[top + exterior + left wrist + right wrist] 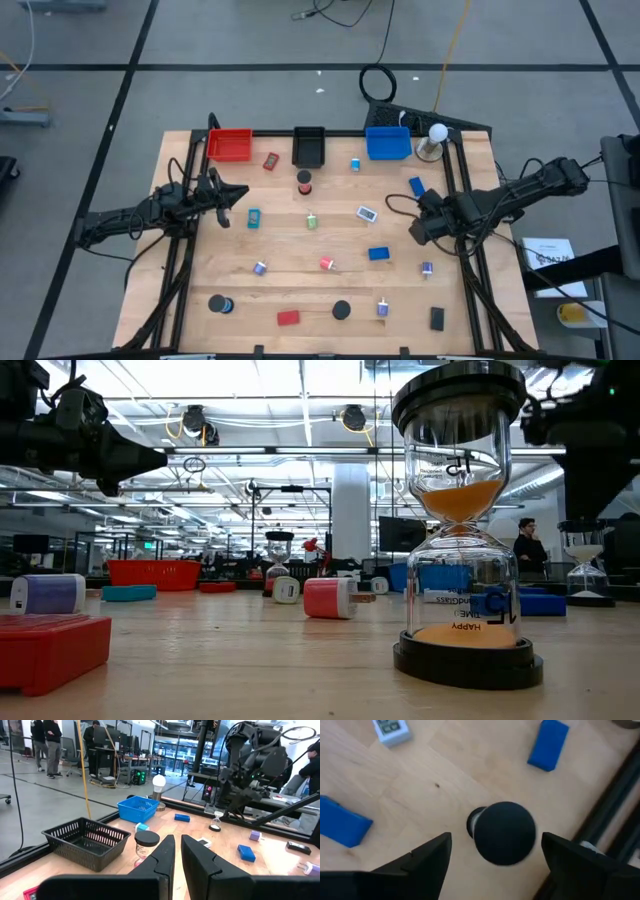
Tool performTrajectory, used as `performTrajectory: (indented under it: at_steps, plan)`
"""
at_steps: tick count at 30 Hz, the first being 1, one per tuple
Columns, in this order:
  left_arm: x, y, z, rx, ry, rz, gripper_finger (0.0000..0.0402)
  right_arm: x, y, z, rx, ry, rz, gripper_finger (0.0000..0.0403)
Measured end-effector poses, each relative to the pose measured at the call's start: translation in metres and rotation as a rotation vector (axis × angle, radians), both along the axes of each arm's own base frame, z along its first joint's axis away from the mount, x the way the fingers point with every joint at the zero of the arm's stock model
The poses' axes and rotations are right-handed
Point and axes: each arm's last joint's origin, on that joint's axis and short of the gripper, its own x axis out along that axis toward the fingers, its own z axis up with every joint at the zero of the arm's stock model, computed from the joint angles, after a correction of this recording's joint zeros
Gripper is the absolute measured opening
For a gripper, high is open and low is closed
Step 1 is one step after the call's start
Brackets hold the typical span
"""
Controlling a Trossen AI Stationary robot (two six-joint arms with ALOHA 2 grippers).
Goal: Pick & Place Office items
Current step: Put the white hourglass into the blue bin
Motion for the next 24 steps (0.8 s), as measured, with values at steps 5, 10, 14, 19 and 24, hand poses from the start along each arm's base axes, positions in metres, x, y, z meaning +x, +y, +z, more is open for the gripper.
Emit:
performTrajectory:
  at_steps: [5, 10, 14, 19, 24]
  plan:
    - [0.0, 0.0, 0.0, 0.0, 0.0, 0.0, 0.004, -0.005, -0.002, -0.016, -0.017, 0.033, -0.01, 0.0295]
    - [0.0, 0.0, 0.0, 0.0, -0.001, 0.0, 0.004, -0.001, -0.002, -0.034, 0.0, -0.013, 0.04, 0.0289]
    - [0.0, 0.0, 0.0, 0.0, 0.0, 0.0, 0.004, -0.003, -0.006, -0.043, -0.019, -0.007, 0.028, 0.0276]
    - [0.0, 0.0, 0.0, 0.0, 0.0, 0.0, 0.004, -0.002, -0.007, -0.047, -0.031, -0.03, 0.021, 0.0237]
    - [0.0, 0.0, 0.0, 0.0, 0.0, 0.0, 0.004, 0.002, -0.007, -0.047, -0.043, -0.068, 0.026, 0.0189]
